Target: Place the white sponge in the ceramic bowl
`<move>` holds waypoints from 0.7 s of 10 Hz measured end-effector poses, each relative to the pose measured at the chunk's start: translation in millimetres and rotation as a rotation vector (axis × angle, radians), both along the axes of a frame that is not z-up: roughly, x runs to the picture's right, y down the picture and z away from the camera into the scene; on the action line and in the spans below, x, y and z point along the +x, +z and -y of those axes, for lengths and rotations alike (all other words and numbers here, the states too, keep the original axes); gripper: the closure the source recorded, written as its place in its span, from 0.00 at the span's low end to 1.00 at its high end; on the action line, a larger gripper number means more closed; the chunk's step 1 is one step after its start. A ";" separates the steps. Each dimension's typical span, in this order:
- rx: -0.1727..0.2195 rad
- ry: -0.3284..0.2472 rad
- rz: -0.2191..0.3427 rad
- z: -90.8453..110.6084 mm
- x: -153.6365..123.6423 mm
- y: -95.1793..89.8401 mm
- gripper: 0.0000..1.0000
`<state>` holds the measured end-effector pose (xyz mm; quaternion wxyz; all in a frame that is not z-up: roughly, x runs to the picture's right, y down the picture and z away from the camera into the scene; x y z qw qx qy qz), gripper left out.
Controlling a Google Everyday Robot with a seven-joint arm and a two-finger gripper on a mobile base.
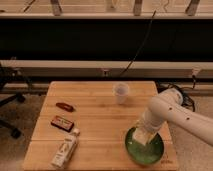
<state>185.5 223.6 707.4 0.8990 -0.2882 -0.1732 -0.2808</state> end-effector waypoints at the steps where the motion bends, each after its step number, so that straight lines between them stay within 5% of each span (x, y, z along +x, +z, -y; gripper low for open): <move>1: 0.028 -0.002 0.017 -1.1 -0.9 -3.2 0.20; 7: 0.047 -0.006 0.026 -1.4 -1.2 -5.7 0.20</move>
